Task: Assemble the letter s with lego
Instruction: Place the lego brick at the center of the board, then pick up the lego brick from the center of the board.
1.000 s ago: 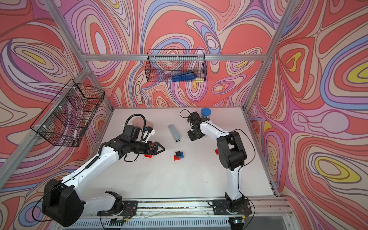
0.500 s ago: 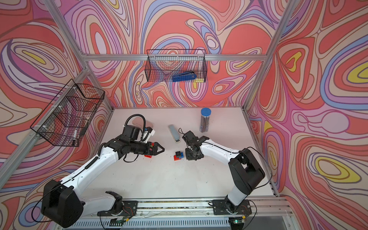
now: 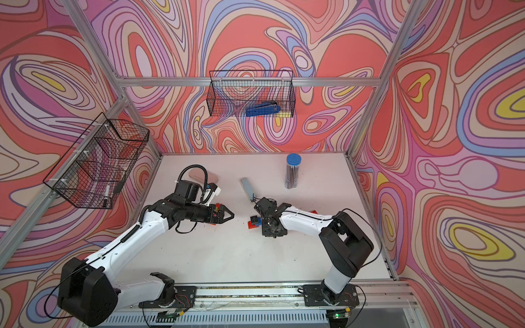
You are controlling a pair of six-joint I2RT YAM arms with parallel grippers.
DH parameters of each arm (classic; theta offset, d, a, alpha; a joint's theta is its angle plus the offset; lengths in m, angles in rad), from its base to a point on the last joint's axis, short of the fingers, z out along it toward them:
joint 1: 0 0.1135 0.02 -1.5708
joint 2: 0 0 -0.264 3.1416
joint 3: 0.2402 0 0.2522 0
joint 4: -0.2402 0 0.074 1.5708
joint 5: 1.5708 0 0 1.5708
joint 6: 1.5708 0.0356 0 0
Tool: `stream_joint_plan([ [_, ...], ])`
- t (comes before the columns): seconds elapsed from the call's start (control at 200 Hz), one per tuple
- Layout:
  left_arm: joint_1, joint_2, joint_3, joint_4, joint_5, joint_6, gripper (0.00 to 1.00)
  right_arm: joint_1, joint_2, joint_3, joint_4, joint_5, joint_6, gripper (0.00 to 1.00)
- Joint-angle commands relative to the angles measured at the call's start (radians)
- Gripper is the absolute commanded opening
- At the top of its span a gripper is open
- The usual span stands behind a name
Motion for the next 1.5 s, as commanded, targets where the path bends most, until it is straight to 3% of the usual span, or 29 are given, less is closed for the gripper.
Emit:
stream_joint_plan([
  [0.0, 0.004, -0.020, -0.007, -0.023, -0.003, 0.018, 1.00, 0.014, 0.026, -0.013, 0.013, 0.019, 0.019, 0.27],
  [0.13, 0.004, -0.017, -0.007, -0.023, -0.003, 0.017, 1.00, 0.016, 0.022, -0.006, -0.002, 0.041, 0.018, 0.33],
  [0.361, 0.003, -0.018, -0.004, -0.024, -0.002, 0.016, 1.00, 0.015, -0.003, 0.043, -0.069, 0.090, 0.005, 0.55],
  [0.496, 0.004, -0.022, -0.004, -0.027, -0.005, 0.021, 1.00, -0.005, -0.066, 0.076, -0.133, 0.131, -0.021, 0.63],
  [0.741, 0.005, -0.026, -0.009, -0.025, 0.000, 0.021, 1.00, -0.205, -0.224, 0.026, -0.113, 0.143, -0.036, 0.74],
  [0.947, 0.005, -0.029, -0.011, -0.025, -0.001, 0.025, 1.00, -0.379, -0.307, -0.071, 0.005, 0.179, 0.091, 0.84],
  [1.262, 0.004, -0.023, -0.003, -0.026, -0.010, 0.034, 1.00, -0.531, -0.209, -0.097, 0.091, 0.130, 0.186, 0.83],
  [1.492, 0.006, -0.021, -0.001, -0.040, -0.020, 0.049, 1.00, -0.565, -0.131, -0.095, 0.121, 0.096, 0.213, 0.79],
])
